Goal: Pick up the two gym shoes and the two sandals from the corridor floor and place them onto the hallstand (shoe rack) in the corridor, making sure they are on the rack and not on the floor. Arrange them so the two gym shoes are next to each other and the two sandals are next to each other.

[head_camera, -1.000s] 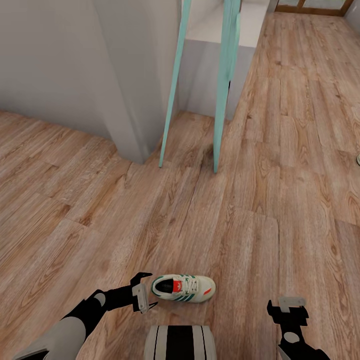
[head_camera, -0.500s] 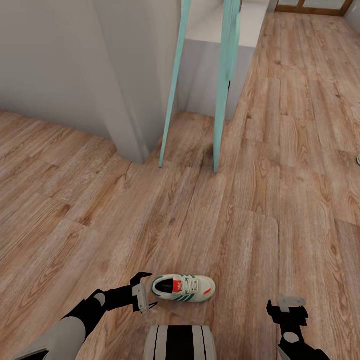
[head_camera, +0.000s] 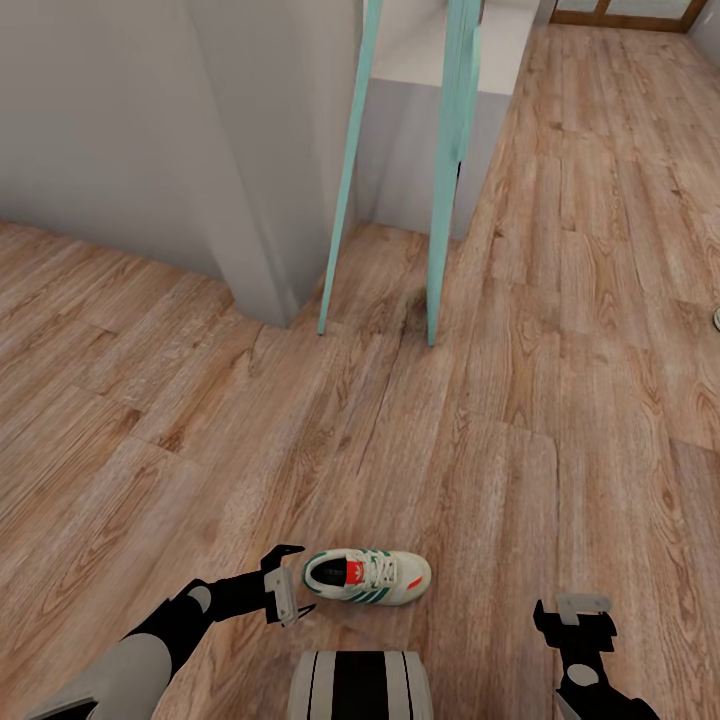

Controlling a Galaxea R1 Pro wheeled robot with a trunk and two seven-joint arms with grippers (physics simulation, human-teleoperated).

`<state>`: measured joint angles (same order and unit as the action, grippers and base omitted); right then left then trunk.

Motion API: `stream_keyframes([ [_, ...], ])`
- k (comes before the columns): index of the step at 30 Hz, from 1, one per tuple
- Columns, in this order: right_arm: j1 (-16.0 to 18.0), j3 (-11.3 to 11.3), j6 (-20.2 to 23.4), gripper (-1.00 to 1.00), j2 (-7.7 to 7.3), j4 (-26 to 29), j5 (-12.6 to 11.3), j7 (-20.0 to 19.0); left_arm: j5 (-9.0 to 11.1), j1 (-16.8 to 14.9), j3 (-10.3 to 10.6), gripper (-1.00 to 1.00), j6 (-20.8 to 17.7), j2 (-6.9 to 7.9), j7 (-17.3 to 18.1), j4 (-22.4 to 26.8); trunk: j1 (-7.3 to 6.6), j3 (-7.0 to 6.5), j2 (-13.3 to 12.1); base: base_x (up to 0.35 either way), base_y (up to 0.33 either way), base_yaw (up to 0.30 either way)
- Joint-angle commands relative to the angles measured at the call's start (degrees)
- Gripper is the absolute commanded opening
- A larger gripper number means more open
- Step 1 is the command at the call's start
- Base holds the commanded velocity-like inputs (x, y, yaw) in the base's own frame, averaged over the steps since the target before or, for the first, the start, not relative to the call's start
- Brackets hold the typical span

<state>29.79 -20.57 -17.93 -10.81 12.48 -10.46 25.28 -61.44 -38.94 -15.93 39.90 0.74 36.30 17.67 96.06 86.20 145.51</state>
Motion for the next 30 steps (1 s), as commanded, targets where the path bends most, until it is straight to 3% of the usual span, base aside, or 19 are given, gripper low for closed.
stream_keyframes([
  [1,0.0,0.0,0.0,1.00,0.00,0.0,0.0,0.0,0.0,0.0,0.0,1.00,0.0,0.00,0.0,0.0,0.00,0.00,0.0,0.000,0.000,0.000],
  [20,0.0,0.0,0.0,1.00,0.00,0.0,0.0,0.0,0.0,0.0,0.1,1.00,0.0,-0.15,-0.2,0.0,0.00,0.00,0.0,0.000,0.000,0.000],
  [30,0.0,0.0,0.0,1.00,0.00,0.0,0.0,0.0,-0.1,0.0,0.1,1.00,-0.1,-0.27,-3.2,0.0,0.00,0.00,0.0,0.000,0.000,0.000],
])
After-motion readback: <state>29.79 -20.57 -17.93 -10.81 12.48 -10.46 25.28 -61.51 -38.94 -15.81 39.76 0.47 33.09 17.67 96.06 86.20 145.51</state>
